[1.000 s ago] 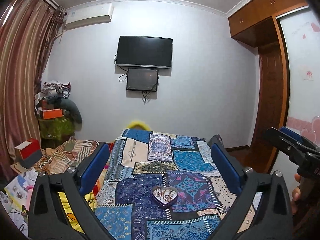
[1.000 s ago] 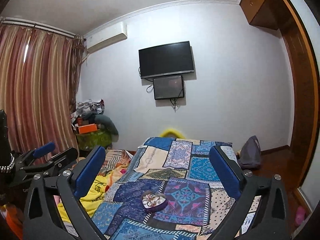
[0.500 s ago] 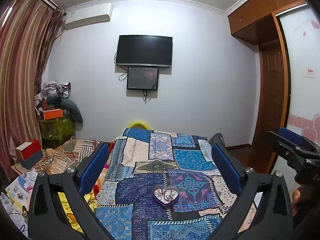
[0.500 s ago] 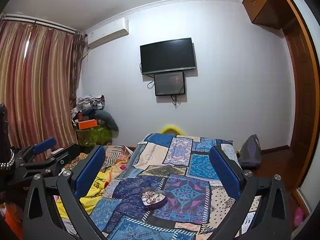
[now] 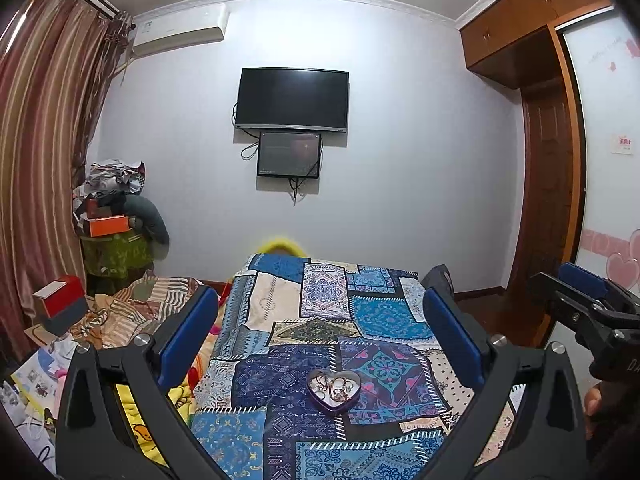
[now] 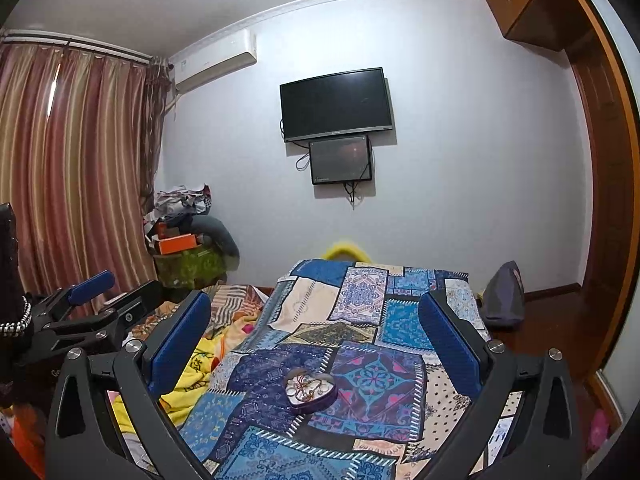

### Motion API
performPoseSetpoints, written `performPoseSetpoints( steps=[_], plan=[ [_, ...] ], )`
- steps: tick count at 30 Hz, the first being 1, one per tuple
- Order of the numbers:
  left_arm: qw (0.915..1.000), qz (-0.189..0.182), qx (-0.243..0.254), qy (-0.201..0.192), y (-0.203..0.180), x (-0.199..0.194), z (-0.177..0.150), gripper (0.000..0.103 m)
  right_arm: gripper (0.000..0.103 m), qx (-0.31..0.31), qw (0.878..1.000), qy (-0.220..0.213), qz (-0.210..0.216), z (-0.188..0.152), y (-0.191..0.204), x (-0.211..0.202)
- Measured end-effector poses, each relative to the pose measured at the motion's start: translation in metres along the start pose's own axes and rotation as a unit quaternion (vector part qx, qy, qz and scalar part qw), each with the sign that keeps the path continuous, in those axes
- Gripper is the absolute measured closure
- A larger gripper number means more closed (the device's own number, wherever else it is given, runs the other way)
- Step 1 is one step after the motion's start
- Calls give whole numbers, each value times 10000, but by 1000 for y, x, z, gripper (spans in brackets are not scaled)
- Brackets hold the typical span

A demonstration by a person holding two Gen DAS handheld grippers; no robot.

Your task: Organize jewelry

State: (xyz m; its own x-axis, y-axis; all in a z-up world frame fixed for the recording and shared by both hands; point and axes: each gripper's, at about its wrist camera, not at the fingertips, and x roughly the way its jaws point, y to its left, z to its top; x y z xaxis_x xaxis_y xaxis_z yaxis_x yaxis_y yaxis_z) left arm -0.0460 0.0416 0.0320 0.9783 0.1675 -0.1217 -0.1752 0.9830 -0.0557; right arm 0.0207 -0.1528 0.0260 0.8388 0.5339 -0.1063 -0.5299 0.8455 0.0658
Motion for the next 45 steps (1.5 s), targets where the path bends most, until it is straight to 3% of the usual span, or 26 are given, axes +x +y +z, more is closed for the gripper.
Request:
performPoseSetpoints(
  steps=[20,45],
  plan=[
    [9996,-169,231,1,-13,2,-1,0,0,89,9999,49,-54,1,-4,1],
    [9994,-302,5,139,-7,10,-3,0,0,57,9998,147,-150,-1,-7,2]
  ],
)
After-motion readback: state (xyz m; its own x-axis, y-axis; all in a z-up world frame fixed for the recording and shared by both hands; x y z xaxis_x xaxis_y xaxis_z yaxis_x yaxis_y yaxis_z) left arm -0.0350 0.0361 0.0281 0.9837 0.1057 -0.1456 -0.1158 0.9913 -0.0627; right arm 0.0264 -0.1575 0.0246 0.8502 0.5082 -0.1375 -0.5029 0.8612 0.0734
